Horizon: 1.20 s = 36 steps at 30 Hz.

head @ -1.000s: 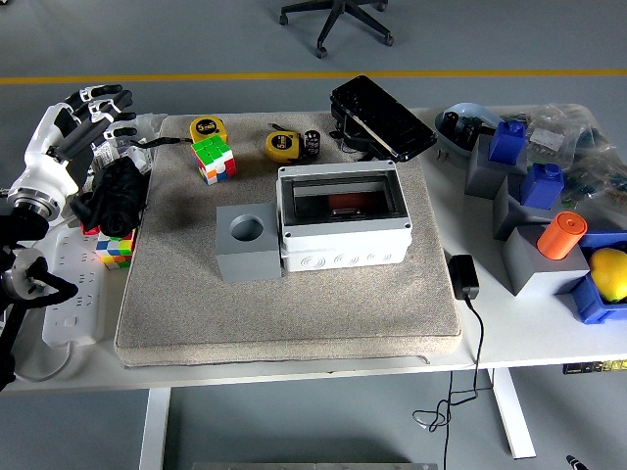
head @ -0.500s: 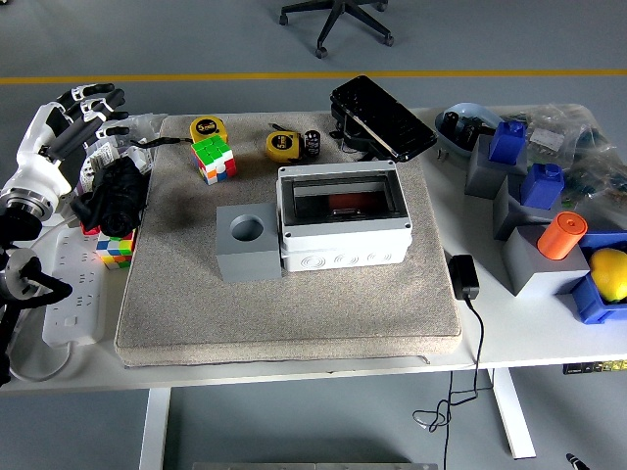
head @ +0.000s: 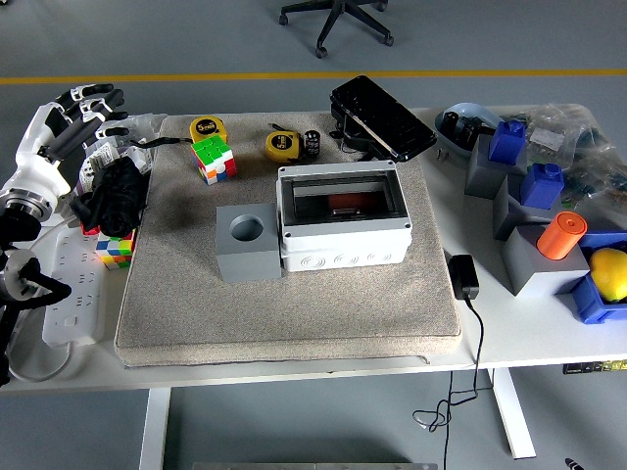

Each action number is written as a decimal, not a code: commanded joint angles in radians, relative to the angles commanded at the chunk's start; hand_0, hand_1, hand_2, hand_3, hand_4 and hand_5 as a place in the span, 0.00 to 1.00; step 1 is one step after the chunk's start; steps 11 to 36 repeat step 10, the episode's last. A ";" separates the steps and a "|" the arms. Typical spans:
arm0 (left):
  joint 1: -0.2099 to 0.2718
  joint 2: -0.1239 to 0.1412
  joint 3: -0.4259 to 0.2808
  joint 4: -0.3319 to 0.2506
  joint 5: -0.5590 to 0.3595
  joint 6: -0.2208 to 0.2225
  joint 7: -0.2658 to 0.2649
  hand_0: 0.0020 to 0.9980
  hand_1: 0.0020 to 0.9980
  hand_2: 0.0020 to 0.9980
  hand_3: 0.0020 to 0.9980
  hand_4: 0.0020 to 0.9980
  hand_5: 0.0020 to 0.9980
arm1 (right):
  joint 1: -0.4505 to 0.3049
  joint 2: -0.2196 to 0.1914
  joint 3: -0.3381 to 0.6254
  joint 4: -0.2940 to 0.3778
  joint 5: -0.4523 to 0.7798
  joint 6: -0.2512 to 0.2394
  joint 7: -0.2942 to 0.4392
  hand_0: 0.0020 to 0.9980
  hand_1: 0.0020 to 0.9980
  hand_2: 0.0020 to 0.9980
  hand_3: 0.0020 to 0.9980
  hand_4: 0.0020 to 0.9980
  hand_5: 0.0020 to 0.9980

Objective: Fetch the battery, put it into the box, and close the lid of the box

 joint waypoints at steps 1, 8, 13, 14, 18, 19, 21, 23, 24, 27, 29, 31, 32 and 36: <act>0.000 0.000 -0.001 0.000 0.000 0.000 0.000 0.43 0.55 0.56 0.58 0.93 0.31 | 0.001 0.000 0.003 0.001 -0.002 -0.001 0.002 0.66 0.64 0.65 0.54 0.88 0.44; -0.002 -0.002 -0.002 -0.001 -0.003 -0.002 0.000 0.43 0.55 0.56 0.58 0.93 0.31 | 0.005 0.001 -0.001 0.000 0.002 0.000 0.003 0.66 0.64 0.65 0.54 0.88 0.44; -0.001 -0.002 -0.002 -0.001 -0.003 -0.003 0.000 0.43 0.55 0.56 0.58 0.93 0.31 | 0.005 0.001 -0.002 -0.001 0.002 -0.001 0.003 0.66 0.64 0.65 0.54 0.88 0.44; -0.001 -0.002 -0.002 -0.001 -0.003 -0.003 0.000 0.43 0.55 0.56 0.58 0.93 0.31 | 0.005 0.001 -0.002 -0.001 0.002 -0.001 0.003 0.66 0.64 0.65 0.54 0.88 0.44; -0.001 -0.002 -0.002 -0.001 -0.003 -0.003 0.000 0.43 0.55 0.56 0.58 0.93 0.31 | 0.005 0.001 -0.002 -0.001 0.002 -0.001 0.003 0.66 0.64 0.65 0.54 0.88 0.44; -0.001 -0.002 -0.002 -0.001 -0.003 -0.003 0.000 0.43 0.55 0.56 0.58 0.93 0.31 | 0.005 0.001 -0.002 -0.001 0.002 -0.001 0.003 0.66 0.64 0.65 0.54 0.88 0.44; -0.001 -0.002 -0.002 -0.001 -0.003 -0.003 0.000 0.43 0.55 0.56 0.58 0.93 0.31 | 0.005 0.001 -0.002 -0.001 0.002 -0.001 0.003 0.66 0.64 0.65 0.54 0.88 0.44; -0.001 -0.002 -0.002 -0.001 -0.003 -0.003 0.000 0.43 0.55 0.56 0.58 0.93 0.31 | 0.005 0.001 -0.002 -0.001 0.002 -0.001 0.003 0.66 0.64 0.65 0.54 0.88 0.44; -0.001 -0.002 -0.002 -0.001 -0.003 -0.003 0.000 0.43 0.55 0.56 0.58 0.93 0.31 | 0.005 0.001 -0.002 -0.001 0.002 -0.001 0.003 0.66 0.64 0.65 0.54 0.88 0.44; -0.001 -0.002 -0.002 -0.001 -0.003 -0.003 0.000 0.43 0.55 0.56 0.58 0.93 0.31 | 0.005 0.001 -0.002 -0.001 0.002 -0.001 0.003 0.66 0.64 0.65 0.54 0.88 0.44; -0.001 -0.002 -0.002 -0.001 -0.003 -0.003 0.000 0.43 0.55 0.56 0.58 0.93 0.31 | 0.005 0.001 -0.002 -0.001 0.002 -0.001 0.003 0.66 0.64 0.65 0.54 0.88 0.44; -0.001 -0.002 -0.002 -0.001 -0.003 -0.003 0.000 0.43 0.55 0.56 0.58 0.93 0.31 | 0.005 0.001 -0.002 -0.001 0.002 -0.001 0.003 0.66 0.64 0.65 0.54 0.88 0.44; -0.001 -0.002 -0.002 -0.001 -0.003 -0.003 0.000 0.43 0.55 0.56 0.58 0.93 0.31 | 0.005 0.001 -0.002 -0.001 0.002 -0.001 0.003 0.66 0.64 0.65 0.54 0.88 0.44; -0.001 -0.002 -0.002 -0.001 -0.003 -0.003 0.000 0.43 0.55 0.56 0.58 0.93 0.31 | 0.005 0.001 -0.002 -0.001 0.002 -0.001 0.003 0.66 0.64 0.65 0.54 0.88 0.44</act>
